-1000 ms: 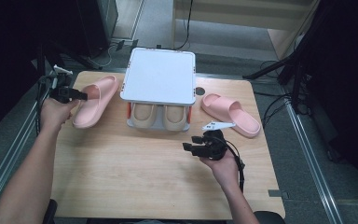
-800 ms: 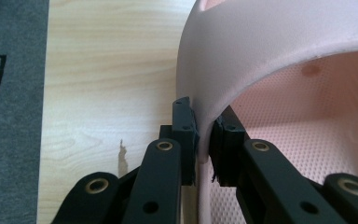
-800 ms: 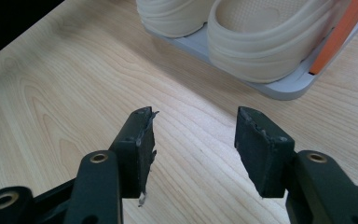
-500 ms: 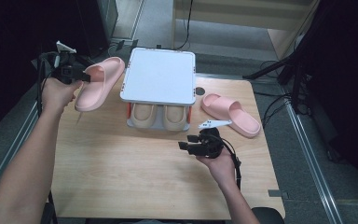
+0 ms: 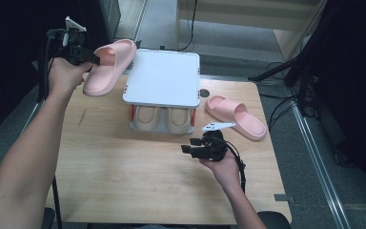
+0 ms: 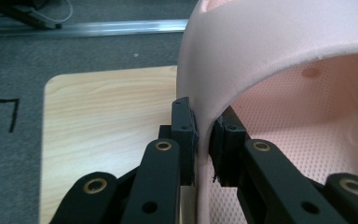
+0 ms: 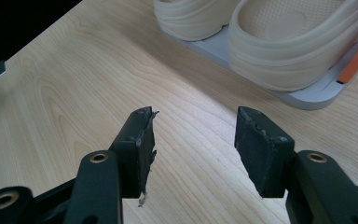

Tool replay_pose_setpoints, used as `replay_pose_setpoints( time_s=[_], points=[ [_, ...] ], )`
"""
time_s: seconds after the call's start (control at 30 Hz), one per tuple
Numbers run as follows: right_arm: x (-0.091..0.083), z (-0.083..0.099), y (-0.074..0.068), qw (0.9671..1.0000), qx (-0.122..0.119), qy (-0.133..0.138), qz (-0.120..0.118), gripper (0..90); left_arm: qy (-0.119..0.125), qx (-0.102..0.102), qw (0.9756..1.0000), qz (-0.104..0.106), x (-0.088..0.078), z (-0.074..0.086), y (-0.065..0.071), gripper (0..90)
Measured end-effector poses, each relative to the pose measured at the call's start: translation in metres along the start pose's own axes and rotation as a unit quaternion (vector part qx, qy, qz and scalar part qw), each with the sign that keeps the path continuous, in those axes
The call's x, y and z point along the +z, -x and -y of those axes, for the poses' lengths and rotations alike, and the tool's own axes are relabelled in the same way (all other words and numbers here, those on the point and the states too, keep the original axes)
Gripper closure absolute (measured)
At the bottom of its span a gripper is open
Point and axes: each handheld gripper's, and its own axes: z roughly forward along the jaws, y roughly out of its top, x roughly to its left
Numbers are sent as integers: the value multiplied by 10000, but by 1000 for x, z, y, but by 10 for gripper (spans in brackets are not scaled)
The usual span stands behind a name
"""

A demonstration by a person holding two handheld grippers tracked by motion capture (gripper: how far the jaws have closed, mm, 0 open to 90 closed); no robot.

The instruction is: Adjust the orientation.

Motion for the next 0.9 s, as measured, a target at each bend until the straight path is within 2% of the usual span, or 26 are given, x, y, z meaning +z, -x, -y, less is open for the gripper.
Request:
replay_pose_setpoints(
  time_s=[0.33,0.5,0.53,0.63,0.9],
  points=[
    [1,0,0,10000,-8,-26,-2,481,-113,135,9997,192,13,-19,38,808],
    [-2,0,2,10000,44,9,-5,480,-87,198,9993,311,21,-20,55,808],
    [-2,0,2,10000,44,9,-5,480,-87,198,9993,311,21,-20,55,808],
    [-2,1,2,10000,38,-16,3,479,-130,257,9990,345,31,-22,69,807],
    [-1,3,-1,10000,11,-42,-19,479,-150,334,9989,309,47,-21,85,798]
  ],
)
